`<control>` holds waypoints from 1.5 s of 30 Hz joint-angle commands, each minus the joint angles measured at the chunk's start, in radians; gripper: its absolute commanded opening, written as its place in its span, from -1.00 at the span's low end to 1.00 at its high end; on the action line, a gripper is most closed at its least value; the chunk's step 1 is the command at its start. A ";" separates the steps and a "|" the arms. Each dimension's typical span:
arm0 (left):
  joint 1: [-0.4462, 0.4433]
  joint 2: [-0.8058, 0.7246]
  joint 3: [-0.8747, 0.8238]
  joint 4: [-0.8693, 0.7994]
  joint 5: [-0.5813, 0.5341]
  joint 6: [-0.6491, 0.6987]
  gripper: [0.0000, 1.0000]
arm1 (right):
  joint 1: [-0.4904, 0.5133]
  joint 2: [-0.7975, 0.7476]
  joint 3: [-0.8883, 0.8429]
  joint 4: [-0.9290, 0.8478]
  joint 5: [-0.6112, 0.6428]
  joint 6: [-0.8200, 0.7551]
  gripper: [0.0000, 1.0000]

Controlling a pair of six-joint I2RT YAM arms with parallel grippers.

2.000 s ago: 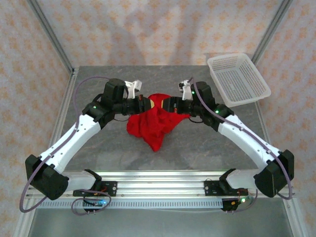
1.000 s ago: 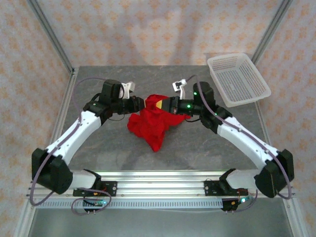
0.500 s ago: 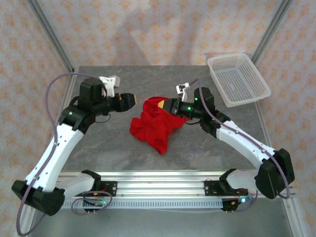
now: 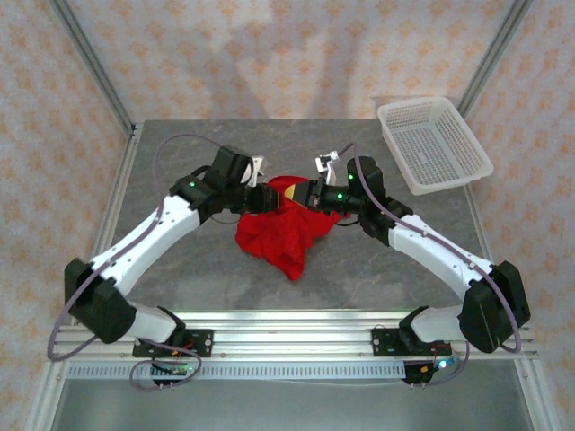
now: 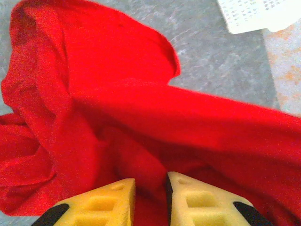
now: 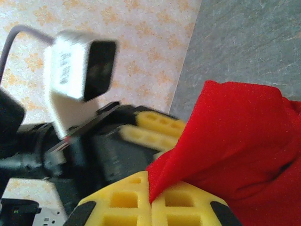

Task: Fold the inside-out t-shirt

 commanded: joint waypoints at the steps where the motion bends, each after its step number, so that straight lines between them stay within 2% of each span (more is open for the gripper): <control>1: 0.001 0.031 0.033 0.045 0.044 -0.019 -0.53 | -0.005 -0.030 0.039 -0.012 -0.015 -0.020 -1.00; 9: -0.001 0.033 -0.025 0.010 0.071 0.098 -0.09 | -0.004 -0.031 0.039 -0.009 -0.015 -0.021 -1.00; 14: -0.005 0.064 -0.037 -0.016 -0.025 0.191 -0.01 | -0.005 -0.028 0.048 0.000 -0.023 -0.015 -1.00; 17: -0.008 0.100 -0.004 0.015 -0.032 0.212 -0.15 | -0.004 -0.026 0.048 0.003 -0.022 -0.010 -1.00; 23: -0.005 0.073 0.056 0.094 -0.059 0.144 -1.00 | -0.004 -0.049 0.041 -0.032 0.003 -0.019 -1.00; 28: 0.034 -0.041 0.068 0.110 0.039 0.023 -1.00 | -0.009 -0.100 0.001 -0.137 0.092 -0.092 -1.00; 30: 0.060 -0.081 0.082 0.104 0.140 -0.018 -1.00 | -0.021 -0.113 -0.023 -0.184 0.118 -0.135 -1.00; 35: 0.105 -0.109 0.170 -0.026 0.318 -0.002 -1.00 | -0.104 -0.116 -0.114 -0.293 0.152 -0.255 -1.00; 38: 0.108 -0.118 0.191 -0.053 0.365 0.012 -1.00 | -0.118 -0.115 -0.123 -0.395 0.163 -0.377 -0.88; 41: 0.108 -0.120 0.169 -0.027 0.382 -0.006 -1.00 | -0.117 -0.127 -0.102 -0.446 0.151 -0.436 -0.70; 43: 0.108 -0.122 0.144 0.001 0.379 -0.021 -1.00 | -0.112 -0.178 -0.091 -0.454 0.171 -0.449 -0.43; 45: 0.107 -0.114 0.129 0.031 0.389 -0.036 -1.00 | -0.082 -0.233 -0.070 -0.470 0.249 -0.515 -0.14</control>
